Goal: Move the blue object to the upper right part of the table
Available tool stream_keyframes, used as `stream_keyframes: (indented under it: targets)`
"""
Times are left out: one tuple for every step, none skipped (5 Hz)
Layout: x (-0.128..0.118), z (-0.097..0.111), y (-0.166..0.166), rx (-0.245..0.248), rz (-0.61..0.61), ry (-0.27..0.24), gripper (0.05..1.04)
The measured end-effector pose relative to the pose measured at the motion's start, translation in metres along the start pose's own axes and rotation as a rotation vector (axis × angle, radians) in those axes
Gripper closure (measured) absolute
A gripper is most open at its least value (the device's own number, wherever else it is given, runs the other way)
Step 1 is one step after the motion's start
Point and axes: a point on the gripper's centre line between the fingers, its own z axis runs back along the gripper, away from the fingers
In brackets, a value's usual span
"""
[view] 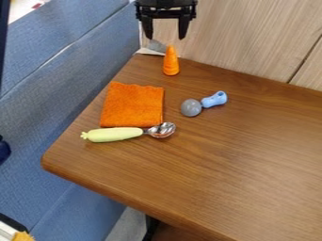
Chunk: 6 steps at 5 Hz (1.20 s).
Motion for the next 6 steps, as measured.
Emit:
stream_keyframes:
  targets:
    - [-0.009,-0.019,0.001,0.011,-0.007,0.043,0.082]
    - [-0.025,-0.034,-0.009,0.001,-0.182,0.062,0.082]
    - [-0.040,-0.034,-0.027,-0.040,-0.354,0.052,0.082]
    - [-0.050,-0.020,-0.037,-0.119,-0.542,0.014,0.082]
    - [-0.063,-0.017,-0.054,-0.185,-0.763,0.038,0.082]
    - [-0.074,-0.015,-0.074,-0.205,-0.925,0.057,0.082]
